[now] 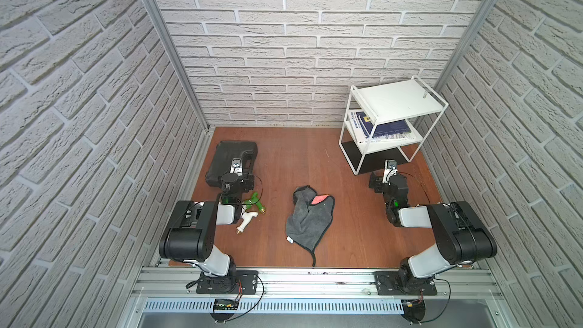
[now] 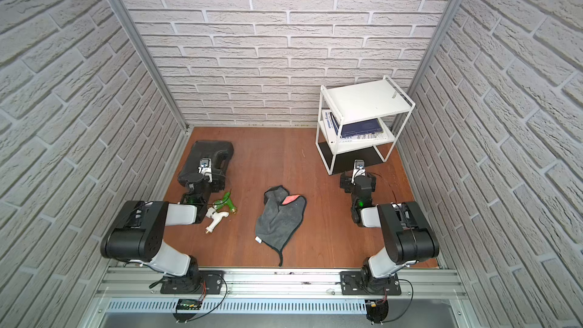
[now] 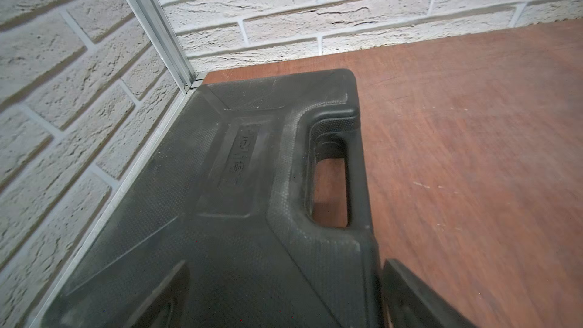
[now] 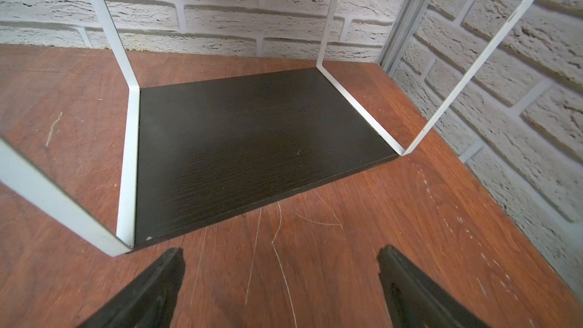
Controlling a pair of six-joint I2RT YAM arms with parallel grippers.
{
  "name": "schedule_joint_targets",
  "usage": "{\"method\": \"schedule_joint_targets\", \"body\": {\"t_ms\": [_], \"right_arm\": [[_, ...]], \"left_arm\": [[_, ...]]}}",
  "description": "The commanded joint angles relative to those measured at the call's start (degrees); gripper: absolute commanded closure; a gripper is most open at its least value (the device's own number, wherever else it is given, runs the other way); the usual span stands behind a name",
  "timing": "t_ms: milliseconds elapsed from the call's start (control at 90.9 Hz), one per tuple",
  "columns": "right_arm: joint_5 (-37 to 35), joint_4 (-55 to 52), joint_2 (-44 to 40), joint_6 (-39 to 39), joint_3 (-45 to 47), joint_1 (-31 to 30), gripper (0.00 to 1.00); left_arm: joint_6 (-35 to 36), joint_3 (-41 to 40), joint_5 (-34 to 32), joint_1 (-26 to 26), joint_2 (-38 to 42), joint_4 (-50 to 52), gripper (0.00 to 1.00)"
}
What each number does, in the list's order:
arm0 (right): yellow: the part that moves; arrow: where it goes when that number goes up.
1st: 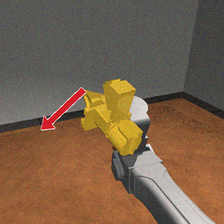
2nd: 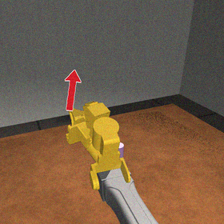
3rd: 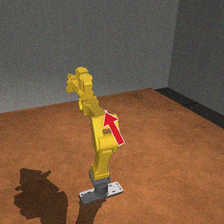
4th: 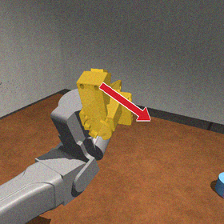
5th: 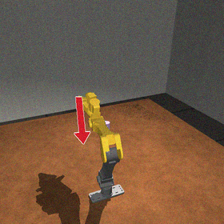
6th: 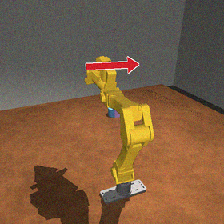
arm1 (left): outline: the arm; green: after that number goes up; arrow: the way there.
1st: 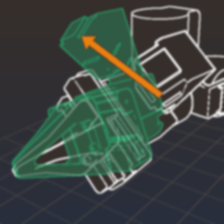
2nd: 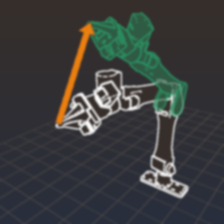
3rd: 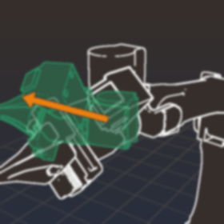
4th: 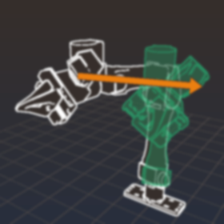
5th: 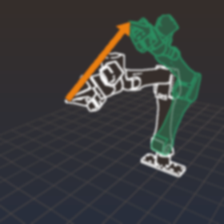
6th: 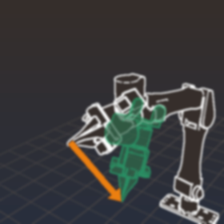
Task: Wipe the bookshelf clean with a cloth
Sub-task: Move the shelf to the center of the board.
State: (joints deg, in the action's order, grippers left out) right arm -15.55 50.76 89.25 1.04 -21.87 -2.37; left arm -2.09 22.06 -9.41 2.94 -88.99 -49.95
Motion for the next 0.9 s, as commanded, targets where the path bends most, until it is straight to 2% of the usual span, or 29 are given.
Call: {"method": "schedule_joint_targets", "body": {"t_ms": [0, 473, 550, 627, 704, 759, 836, 891], "right_arm": [[-0.09, 1.90, -0.22, 0.14, -0.08, -0.17, 0.01], [-0.04, 1.79, -0.17, 0.13, -0.19, -0.18, 0.01], [-0.09, 1.85, -0.26, 0.19, -0.06, -0.23, 0.01], [-0.52, 1.93, -1.09, 0.19, 0.03, -0.17, 0.01], [0.15, -4.70, -4.79, 0.02, -1.54, -0.13, 0.01], [-1.04, -10.97, -8.13, 0.30, -3.56, -0.18, 0.01], [-6.18, -22.63, -12.68, 3.09, -7.69, -0.18, 0.01], [-9.59, -26.86, -15.00, 5.52, -9.72, -0.05, 0.01]], "left_arm": [[0.42, -0.44, -0.03, 0.05, -0.04, -1.90, 0.01], [0.50, -0.59, -0.33, 0.06, 0.03, -2.11, 0.02], [0.77, -0.45, -2.99, -0.94, 0.62, -2.08, 0.01], [1.51, 0.86, -6.52, -2.48, 4.54, 3.07, 0.01], [5.64, 2.92, -15.89, -8.60, 10.84, 10.11, 0.02], [7.69, 3.88, -21.41, -13.76, 14.60, 11.55, 0.01], [6.57, 5.52, -25.07, -20.53, 18.44, 13.25, 0.01], [4.98, 8.03, -26.64, -25.51, 18.86, 16.07, 0.01]]}}
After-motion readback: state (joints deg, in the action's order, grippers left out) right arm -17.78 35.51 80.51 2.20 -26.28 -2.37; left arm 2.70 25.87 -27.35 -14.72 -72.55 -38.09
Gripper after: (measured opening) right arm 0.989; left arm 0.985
